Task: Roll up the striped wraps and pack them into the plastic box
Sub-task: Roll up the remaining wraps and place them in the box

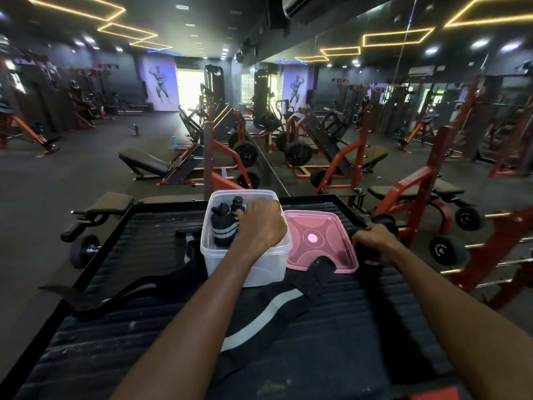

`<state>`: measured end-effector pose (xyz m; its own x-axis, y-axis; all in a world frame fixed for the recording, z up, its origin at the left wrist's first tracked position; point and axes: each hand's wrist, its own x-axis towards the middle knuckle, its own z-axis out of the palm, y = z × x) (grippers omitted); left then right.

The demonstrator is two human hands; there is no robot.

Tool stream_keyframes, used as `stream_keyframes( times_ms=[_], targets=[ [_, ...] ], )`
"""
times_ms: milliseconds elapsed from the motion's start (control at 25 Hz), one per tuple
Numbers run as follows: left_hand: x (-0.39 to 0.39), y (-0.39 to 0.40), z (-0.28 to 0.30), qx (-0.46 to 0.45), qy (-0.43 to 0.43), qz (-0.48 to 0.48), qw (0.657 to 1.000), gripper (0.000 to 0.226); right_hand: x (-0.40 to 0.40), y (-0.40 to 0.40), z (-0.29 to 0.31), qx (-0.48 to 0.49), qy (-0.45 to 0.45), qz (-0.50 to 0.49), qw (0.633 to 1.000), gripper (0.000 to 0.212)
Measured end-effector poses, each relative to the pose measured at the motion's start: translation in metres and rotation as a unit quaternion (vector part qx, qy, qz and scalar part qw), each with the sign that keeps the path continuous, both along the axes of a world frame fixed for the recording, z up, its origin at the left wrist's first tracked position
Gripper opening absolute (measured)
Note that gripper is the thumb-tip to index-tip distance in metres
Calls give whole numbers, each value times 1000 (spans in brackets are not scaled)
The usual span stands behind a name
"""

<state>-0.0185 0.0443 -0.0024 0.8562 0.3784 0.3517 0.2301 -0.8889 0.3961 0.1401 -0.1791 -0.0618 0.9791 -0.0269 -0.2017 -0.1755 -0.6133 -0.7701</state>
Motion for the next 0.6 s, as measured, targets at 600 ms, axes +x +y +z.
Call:
stream_keyframes(
  times_ms=[600],
  targets=[
    [-19, 3, 16, -218, 63, -207, 952, 91, -64, 73, 74, 356, 156, 242, 889, 48]
  ],
)
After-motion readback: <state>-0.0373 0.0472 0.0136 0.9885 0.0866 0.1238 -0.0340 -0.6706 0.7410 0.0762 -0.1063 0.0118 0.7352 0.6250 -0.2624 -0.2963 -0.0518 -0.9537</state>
